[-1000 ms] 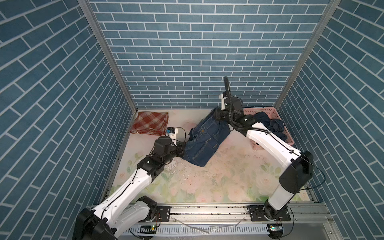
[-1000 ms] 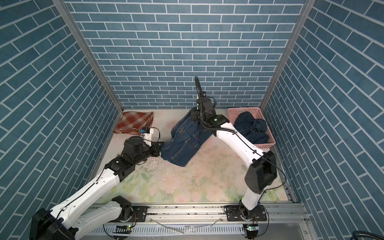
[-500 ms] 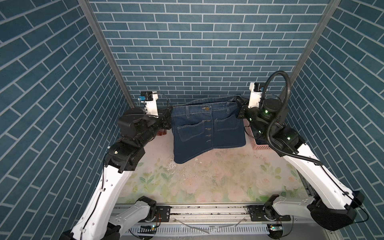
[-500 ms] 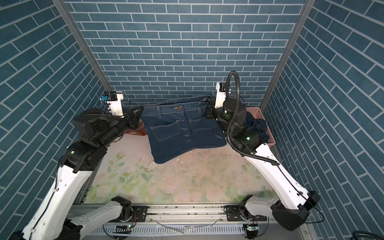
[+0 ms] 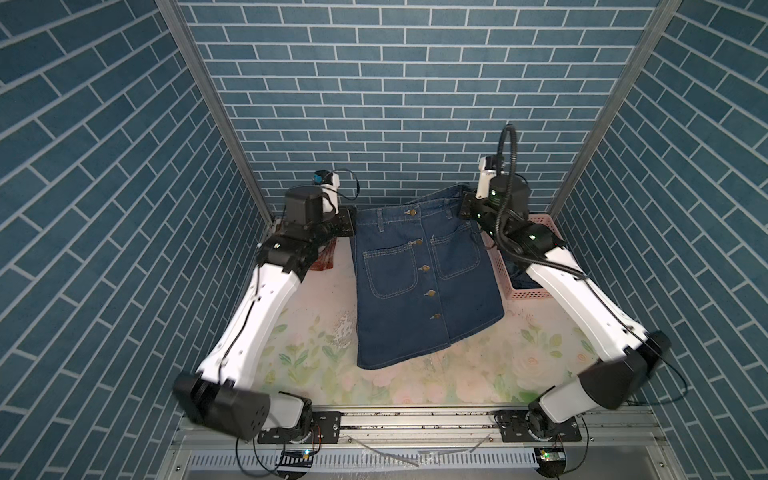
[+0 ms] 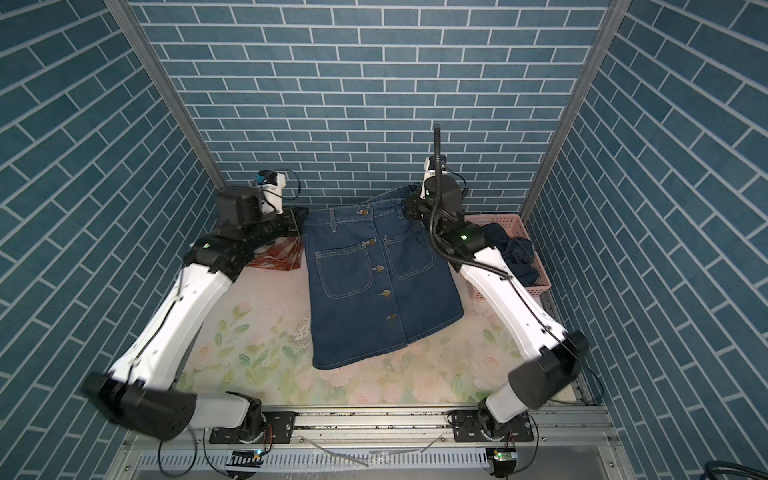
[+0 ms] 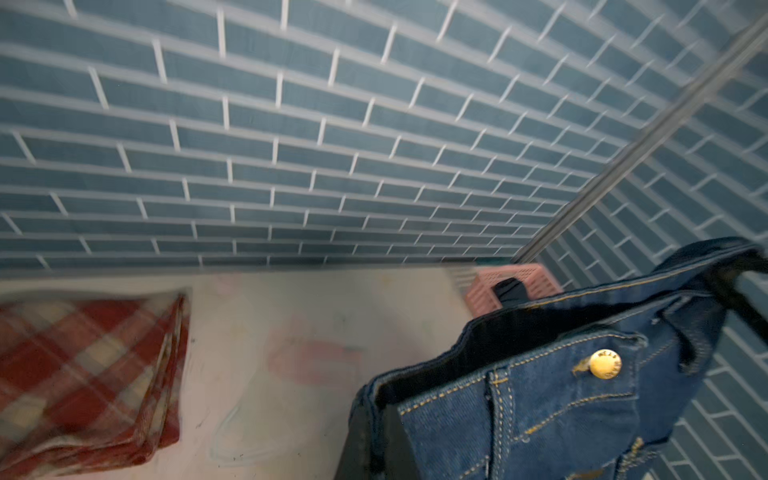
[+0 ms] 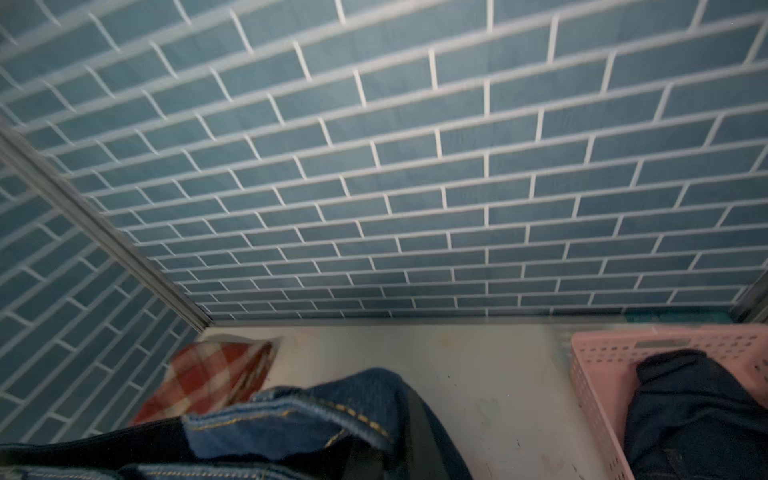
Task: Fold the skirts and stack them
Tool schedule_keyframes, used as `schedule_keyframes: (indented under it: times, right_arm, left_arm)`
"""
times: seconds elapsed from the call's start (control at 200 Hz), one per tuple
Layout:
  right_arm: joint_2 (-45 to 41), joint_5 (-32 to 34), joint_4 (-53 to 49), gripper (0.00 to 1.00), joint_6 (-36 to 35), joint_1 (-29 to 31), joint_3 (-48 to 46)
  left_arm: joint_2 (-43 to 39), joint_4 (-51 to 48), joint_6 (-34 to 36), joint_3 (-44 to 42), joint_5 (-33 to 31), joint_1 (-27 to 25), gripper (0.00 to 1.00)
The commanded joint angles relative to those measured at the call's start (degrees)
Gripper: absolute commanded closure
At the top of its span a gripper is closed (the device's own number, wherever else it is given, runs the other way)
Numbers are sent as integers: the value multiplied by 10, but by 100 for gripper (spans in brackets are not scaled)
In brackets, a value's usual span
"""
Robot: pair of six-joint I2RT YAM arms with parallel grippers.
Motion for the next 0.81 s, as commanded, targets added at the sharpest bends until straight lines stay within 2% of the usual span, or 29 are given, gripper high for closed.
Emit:
schedule_keyframes:
  times: [0.0,0.02,0.04,0.07,0.09,0.115,0.175,0.225,0.455,0.68,0.8]
  right_arm:
    - [106,-72,25,91,32,-37,61]
    - [122,-84,23,78,34,-42,75]
    - [135,-92,19,62,36,-45,87]
    - [150,-97,7,36,35,-49,103]
    - [157,-93,-4,24,32,-49,111]
    - [162,-86,-18,15,28,-49,118]
    - [158,-84,-35,4,22,-51,109]
    - [145,-85,-42,1,23,-56,84]
    - [66,-110,-55,2,31,-66,-73]
    - [-13,-109,-45,3,48,-69,-216]
    - [-52,-119,-43,3,53,-72,-269]
  left_arm:
    - [100,17,0,12,-12,37,70]
    - [120,16,1,22,-12,39,53]
    - [138,12,1,32,-9,41,43]
    - [162,7,-3,44,-6,44,33]
    - [174,4,-3,49,-5,44,29]
    - [186,-1,-3,55,-6,44,24]
    - [194,-5,-2,49,-7,44,16]
    - [187,3,-6,27,-16,44,15]
    - [127,17,-26,-108,-47,27,13]
    - [73,37,-46,-241,-101,-69,16]
    - [55,48,-68,-294,-135,-129,24]
